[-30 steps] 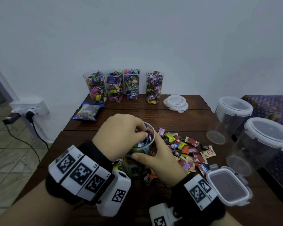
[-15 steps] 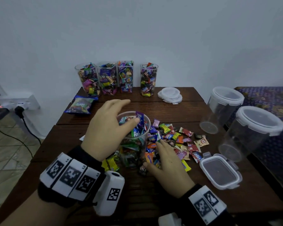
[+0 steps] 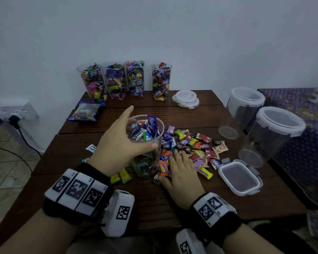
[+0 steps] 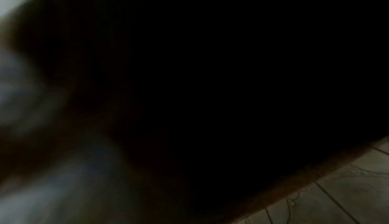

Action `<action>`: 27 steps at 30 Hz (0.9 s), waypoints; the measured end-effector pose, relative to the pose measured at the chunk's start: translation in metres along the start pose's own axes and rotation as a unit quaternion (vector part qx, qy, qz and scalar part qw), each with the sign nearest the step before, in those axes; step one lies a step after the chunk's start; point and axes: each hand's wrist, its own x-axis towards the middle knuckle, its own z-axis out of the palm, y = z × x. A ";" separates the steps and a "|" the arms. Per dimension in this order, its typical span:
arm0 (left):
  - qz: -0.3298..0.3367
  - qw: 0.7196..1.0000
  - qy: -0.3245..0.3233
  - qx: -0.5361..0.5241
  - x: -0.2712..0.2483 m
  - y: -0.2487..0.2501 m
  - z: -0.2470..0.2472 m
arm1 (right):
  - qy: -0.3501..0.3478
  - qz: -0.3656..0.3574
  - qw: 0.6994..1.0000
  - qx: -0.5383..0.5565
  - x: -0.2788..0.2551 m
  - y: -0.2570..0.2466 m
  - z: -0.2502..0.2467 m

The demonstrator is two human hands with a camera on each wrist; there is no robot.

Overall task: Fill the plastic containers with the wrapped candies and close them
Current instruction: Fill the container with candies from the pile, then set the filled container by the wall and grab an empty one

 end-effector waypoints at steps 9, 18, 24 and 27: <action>0.025 0.998 0.056 -0.014 0.032 0.014 -0.015 | -0.002 0.001 1.000 -0.007 0.002 0.001 0.005; 0.024 0.988 0.155 -0.006 0.105 0.009 -0.016 | -0.011 0.005 1.000 -0.003 0.002 0.001 0.004; 0.002 0.981 0.193 0.023 0.160 -0.011 -0.004 | 0.009 0.000 1.000 0.002 0.003 0.002 0.010; -0.025 0.982 0.185 0.024 0.187 -0.021 0.003 | 0.016 -0.004 1.000 0.018 0.002 0.002 0.008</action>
